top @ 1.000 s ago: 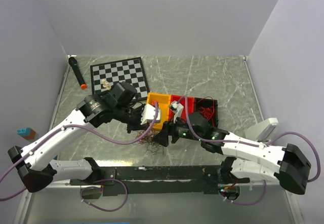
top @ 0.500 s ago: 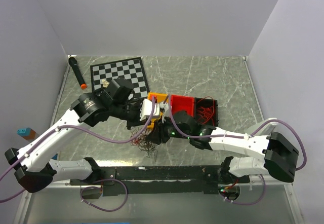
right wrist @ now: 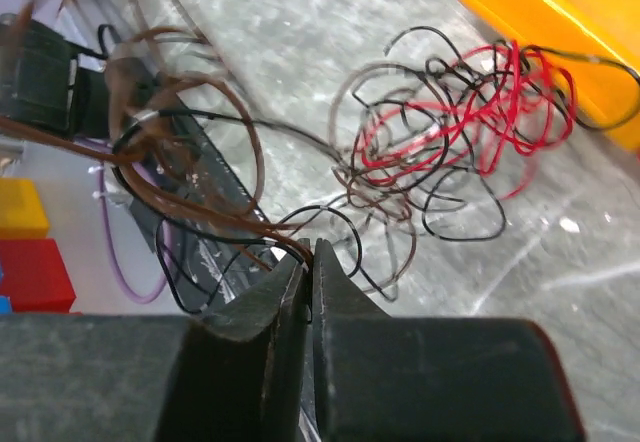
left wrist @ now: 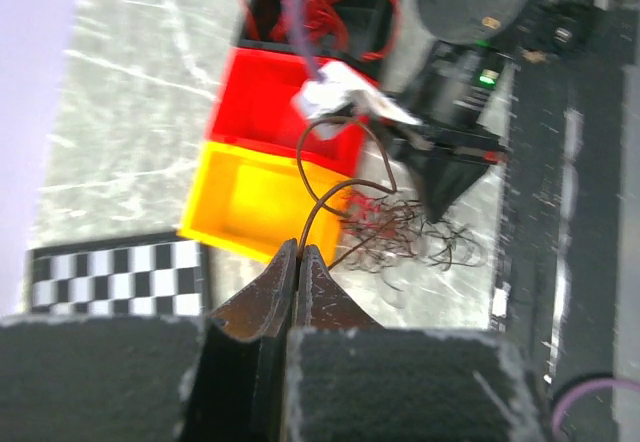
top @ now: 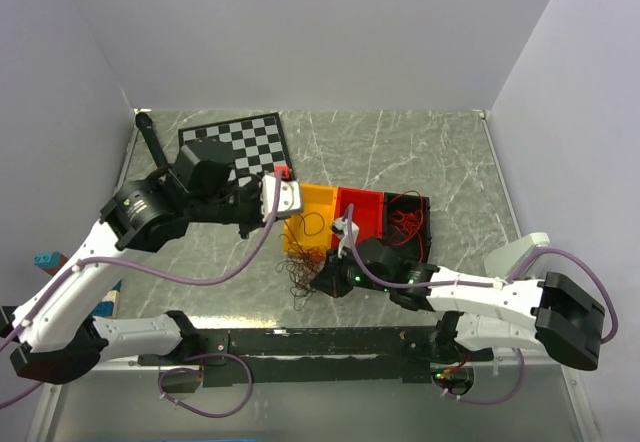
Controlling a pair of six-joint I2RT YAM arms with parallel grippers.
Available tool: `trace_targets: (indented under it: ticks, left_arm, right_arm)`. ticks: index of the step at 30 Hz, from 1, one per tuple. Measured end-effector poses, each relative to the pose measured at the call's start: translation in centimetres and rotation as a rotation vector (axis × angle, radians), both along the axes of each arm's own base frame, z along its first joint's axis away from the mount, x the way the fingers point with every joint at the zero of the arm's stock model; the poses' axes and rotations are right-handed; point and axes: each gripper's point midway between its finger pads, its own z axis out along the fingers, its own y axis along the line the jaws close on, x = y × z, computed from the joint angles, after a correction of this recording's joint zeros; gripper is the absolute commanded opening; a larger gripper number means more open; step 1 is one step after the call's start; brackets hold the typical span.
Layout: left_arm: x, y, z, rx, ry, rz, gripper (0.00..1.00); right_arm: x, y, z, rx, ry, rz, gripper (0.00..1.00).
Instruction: Untangle the cables
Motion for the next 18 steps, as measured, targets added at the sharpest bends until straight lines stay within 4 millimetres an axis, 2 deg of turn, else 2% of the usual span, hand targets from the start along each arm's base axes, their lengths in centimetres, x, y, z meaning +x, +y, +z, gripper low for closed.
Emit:
trace_targets:
  ticks: [5,9,11,14,18]
  left_arm:
    - [1.5,0.8,3.5,-0.071,-0.104,0.098,0.01]
    - [3.2,2.1,8.8,-0.197,-0.251,0.218,0.11]
    - [3.8,3.0,11.6,-0.269,-0.324,0.281,0.10]
    - [4.4,4.5,14.7,-0.356,-0.400,0.366,0.07]
    - [5.3,5.9,17.1,-0.420,-0.464,0.462,0.01]
  right_arm:
    - [-0.2,-1.3,-1.6,-0.026,0.034,-0.052,0.06]
    - [-0.8,-3.1,-3.9,-0.091,0.083,-0.100,0.06]
    - [-1.0,-3.9,-4.8,-0.122,0.104,-0.127,0.06]
    - [-1.1,-4.5,-5.2,-0.142,0.122,-0.163,0.06]
    - [-1.1,-4.5,-4.5,-0.115,0.123,-0.199,0.06]
